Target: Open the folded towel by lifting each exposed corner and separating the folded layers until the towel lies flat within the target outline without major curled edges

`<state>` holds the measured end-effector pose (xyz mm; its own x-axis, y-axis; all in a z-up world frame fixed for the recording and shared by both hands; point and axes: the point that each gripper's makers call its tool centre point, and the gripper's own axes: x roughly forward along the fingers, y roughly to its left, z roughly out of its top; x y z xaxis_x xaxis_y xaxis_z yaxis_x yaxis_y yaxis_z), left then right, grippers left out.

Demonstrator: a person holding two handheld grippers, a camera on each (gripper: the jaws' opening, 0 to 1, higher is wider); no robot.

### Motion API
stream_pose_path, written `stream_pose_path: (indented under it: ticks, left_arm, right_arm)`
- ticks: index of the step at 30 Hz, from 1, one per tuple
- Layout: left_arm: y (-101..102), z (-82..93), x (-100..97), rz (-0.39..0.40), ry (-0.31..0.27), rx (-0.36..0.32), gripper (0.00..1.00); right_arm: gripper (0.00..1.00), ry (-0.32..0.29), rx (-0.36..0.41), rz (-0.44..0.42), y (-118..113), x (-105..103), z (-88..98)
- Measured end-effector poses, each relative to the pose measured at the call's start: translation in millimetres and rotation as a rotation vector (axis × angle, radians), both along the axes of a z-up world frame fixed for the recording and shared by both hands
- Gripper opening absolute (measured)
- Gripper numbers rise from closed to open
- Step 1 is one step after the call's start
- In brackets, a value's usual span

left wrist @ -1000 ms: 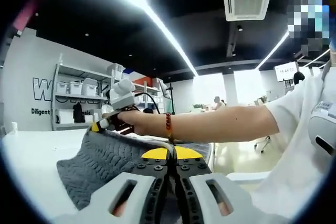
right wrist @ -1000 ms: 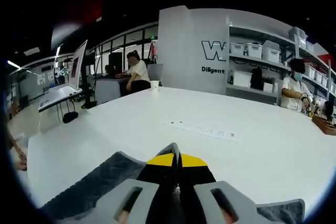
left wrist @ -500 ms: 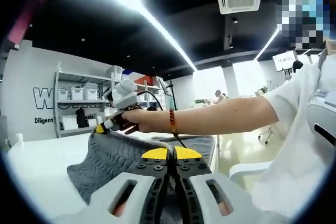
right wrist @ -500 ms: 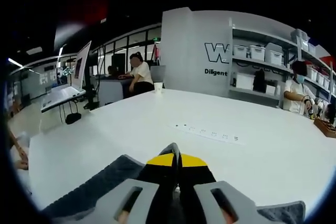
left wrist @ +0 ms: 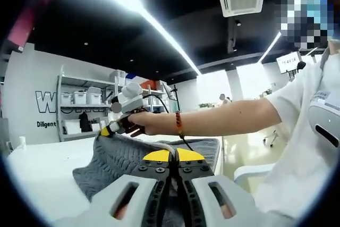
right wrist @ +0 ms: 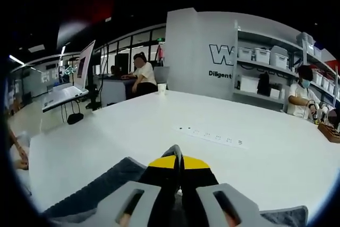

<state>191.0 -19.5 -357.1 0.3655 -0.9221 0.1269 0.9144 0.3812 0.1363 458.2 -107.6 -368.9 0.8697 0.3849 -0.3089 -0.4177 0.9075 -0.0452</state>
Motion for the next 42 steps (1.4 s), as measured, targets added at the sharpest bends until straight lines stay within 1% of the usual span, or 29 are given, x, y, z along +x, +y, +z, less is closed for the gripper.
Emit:
stream_pose_path:
  ticks: [1,6,9,14,15,16,19,29,33,36,42]
  left_arm:
    - [1.6,0.7,1.0,0.003,0.004,-0.006,0.0]
    - [4.5,1.9,-0.6,0.006,-0.017,0.008,0.0]
    - [7.5,3.6,-0.5,-0.001,-0.008,-0.004,0.0]
    - [13.7,4.8,1.2,0.003,-0.002,-0.013,0.0]
    - [14.5,5.6,1.5,0.004,-0.001,-0.016,0.0]
    - [16.2,7.1,1.9,0.008,-0.001,-0.02,0.0]
    - [19.2,10.1,2.4,0.016,-0.006,-0.025,0.0]
    - [27.6,17.3,2.8,0.026,-0.012,-0.044,0.0]
    - [32.9,20.6,2.6,0.032,-0.017,-0.048,0.0]
    - [35.1,22.3,2.4,0.039,-0.02,-0.048,0.0]
    - [42.4,26.9,1.6,0.042,-0.018,-0.062,0.0]
  right_arm:
    - [0.0,0.0,-0.003,-0.001,0.1,-0.4,0.0]
    - [0.0,-0.003,-0.01,0.006,4.4,-3.8,0.6]
    - [0.0,-0.002,0.001,0.004,7.5,-5.4,1.7]
    - [0.0,-0.001,-0.009,0.007,11.2,-7.7,0.6]
    - [0.0,0.0,-0.011,0.007,10.6,1.0,3.0]
    - [0.0,0.0,-0.014,0.01,11.2,3.0,3.9]
    - [0.0,-0.003,-0.011,0.013,13.0,5.1,6.9]
    - [0.0,-0.025,-0.023,0.026,23.5,11.4,27.4]
    - [0.0,-0.028,-0.004,0.031,28.0,13.9,34.8]
    - [0.0,-0.028,0.001,0.036,30.3,21.7,40.4]
    - [0.0,-0.027,0.034,0.041,34.7,23.5,47.9]
